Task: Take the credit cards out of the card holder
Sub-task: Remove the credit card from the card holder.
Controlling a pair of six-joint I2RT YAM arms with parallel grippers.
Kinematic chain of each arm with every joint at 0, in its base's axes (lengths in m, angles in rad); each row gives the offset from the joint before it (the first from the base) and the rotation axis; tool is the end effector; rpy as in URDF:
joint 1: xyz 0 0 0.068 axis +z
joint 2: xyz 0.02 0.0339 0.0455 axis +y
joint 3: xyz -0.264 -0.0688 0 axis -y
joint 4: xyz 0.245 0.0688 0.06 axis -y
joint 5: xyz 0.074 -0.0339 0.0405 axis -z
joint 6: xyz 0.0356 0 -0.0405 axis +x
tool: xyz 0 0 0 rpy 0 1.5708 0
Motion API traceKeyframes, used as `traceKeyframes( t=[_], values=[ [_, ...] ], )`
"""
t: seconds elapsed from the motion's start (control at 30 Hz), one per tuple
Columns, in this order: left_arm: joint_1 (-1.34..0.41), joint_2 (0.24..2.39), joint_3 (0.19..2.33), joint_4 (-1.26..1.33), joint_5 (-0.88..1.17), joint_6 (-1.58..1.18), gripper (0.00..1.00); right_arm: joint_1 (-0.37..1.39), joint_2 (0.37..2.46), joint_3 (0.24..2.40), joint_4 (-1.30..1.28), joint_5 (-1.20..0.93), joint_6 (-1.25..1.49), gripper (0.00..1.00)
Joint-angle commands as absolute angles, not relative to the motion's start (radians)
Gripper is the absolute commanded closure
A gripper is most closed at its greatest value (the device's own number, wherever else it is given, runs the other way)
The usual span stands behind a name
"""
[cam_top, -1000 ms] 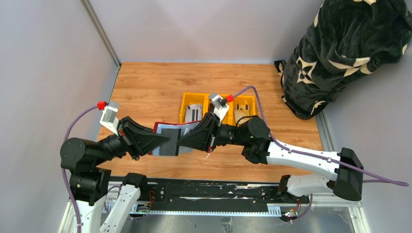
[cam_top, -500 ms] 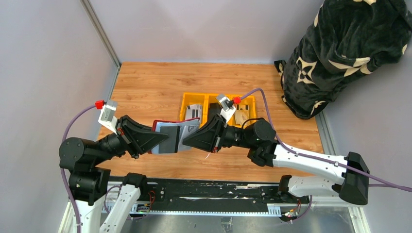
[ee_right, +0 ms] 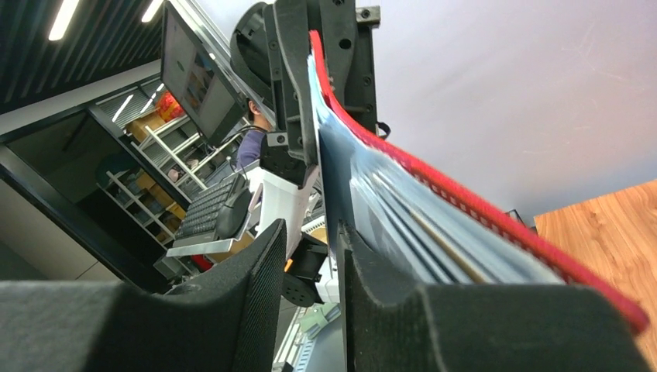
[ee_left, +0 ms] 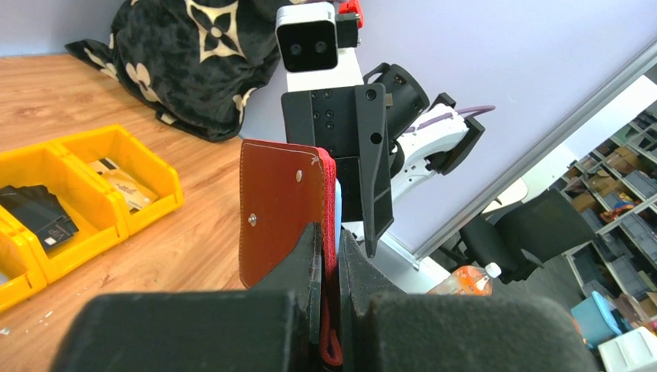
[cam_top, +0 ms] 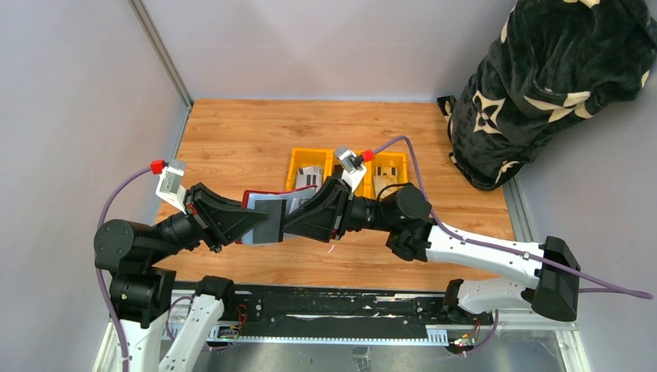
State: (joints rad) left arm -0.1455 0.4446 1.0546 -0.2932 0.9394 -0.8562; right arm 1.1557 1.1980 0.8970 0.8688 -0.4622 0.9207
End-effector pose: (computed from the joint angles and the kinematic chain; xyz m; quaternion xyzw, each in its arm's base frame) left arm 0.0338 -0.0340 0.4462 0.1616 0.6180 -0.5797 0.5059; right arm 0.0923 0.2488 0.4010 -0.2543 0.4412 0.7912 0.3385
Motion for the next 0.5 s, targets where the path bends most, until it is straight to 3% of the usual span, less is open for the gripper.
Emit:
traceKeyframes(
  t=[0.0,0.1,0.27,0.47],
  values=[
    [-0.144,0.433,1.067,-0.283,0.936,-0.852,1.0,1.155,1.221,0.954,0.919,-0.502,0.92,0.68],
    [-0.144,0.431,1.067,-0.286,0.936,-0.854,0.99,1.156,1.231,0.959,0.924,-0.503,0.928,0.76],
    [-0.144,0.431,1.071,-0.276,0.952,-0.869,0.94,1.156,1.224,0.936,0.944,-0.487,0.934,0.99],
    [-0.144,0.437,1.063,-0.219,0.984,-0.932,0.86,1.155,1.192,0.89,0.955,-0.438,0.932,1.0]
  ],
)
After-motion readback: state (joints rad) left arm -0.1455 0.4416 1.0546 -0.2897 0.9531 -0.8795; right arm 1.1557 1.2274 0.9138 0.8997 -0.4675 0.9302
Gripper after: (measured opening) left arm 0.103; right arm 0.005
